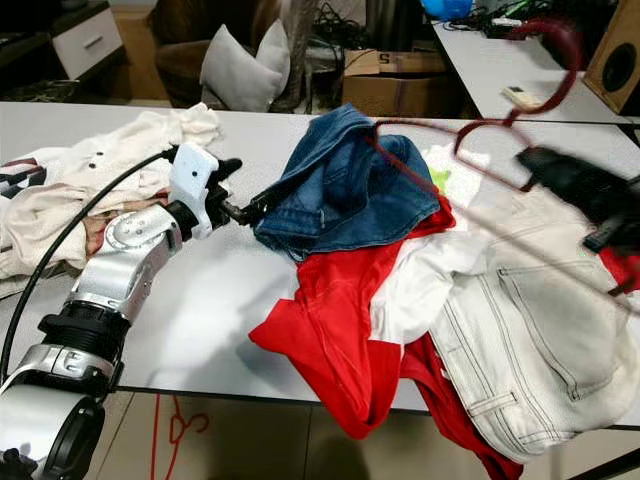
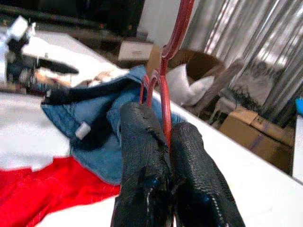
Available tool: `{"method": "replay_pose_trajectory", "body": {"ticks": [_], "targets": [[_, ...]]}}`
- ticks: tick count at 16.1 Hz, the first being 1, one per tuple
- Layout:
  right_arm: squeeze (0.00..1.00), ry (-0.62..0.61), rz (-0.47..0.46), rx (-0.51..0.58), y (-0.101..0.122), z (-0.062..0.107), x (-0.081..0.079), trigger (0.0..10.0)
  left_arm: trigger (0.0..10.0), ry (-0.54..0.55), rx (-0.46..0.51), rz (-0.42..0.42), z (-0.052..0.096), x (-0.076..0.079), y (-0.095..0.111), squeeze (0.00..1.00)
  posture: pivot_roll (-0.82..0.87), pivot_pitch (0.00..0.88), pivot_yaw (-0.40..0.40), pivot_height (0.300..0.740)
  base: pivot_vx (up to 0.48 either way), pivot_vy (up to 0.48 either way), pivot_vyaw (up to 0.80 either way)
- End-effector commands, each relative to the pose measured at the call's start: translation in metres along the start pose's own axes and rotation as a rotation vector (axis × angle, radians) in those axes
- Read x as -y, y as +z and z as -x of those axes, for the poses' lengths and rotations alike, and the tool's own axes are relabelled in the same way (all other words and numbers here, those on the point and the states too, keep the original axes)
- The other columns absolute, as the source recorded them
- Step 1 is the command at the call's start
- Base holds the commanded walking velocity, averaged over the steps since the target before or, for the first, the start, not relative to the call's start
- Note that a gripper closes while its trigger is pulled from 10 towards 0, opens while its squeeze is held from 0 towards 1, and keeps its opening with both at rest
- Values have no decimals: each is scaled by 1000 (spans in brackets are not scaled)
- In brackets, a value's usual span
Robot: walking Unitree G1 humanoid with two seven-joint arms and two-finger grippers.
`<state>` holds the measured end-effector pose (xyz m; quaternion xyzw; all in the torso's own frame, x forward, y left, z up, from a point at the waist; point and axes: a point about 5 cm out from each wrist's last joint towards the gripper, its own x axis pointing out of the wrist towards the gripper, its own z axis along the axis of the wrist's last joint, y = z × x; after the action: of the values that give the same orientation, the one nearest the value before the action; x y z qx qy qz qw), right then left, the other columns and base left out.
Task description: Hang hanger
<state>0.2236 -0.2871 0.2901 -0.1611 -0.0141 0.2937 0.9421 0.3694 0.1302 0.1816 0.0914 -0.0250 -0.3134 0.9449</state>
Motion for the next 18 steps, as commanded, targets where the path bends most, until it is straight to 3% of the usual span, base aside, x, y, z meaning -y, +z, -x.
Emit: {"method": "replay_pose_trajectory", "body": {"ticks": [1, 5, 8, 10, 13, 15, 16, 17, 18], "targets": [[0, 58, -4, -14, -7, -12, -12, 10000, 10000, 21, 118, -24, -4, -5, 28, 1000, -116, 0, 54, 740, 0, 0, 0], [0, 237, -93, -36, -22, -24, -38, 10000, 10000, 39, 256, -33, -12, -9, 69, 1000, -122, 0, 59, 740, 0, 0, 0], [0, 313, -114, -96, -33, -24, -53, 10000, 10000, 37, 299, -2, -16, -9, 80, 1000, -122, 0, 59, 740, 0, 0, 0], [0, 322, -122, -111, -34, -18, -55, 10000, 10000, 67, 249, -29, -16, -13, 71, 1000, -130, 0, 68, 740, 0, 0, 0], [0, 283, -89, -112, -25, 1, -45, 10000, 10000, 77, 130, -143, -9, -21, 51, 1000, -130, 0, 68, 740, 0, 0, 0], [0, 311, -64, -16, -1, 18, -41, 10000, 10000, 76, -18, -202, -3, -26, 24, 1000, -135, 0, 69, 740, 0, 0, 0], [0, 315, -54, 46, 10, 25, -38, 10000, 10000, 79, -85, -213, -1, -27, 8, 918, -135, 0, 69, 740, 0, 0, 0], [0, 304, -45, 105, 20, 32, -33, 10000, 10000, 65, -131, -197, 0, -23, -7, 259, -144, 0, 74, 740, 0, 0, 0], [0, 296, -42, 164, 28, 35, -30, 10000, 10000, 52, -158, -176, -1, -16, -17, 0, -147, 0, 73, 740, 0, 0, 0]]}}
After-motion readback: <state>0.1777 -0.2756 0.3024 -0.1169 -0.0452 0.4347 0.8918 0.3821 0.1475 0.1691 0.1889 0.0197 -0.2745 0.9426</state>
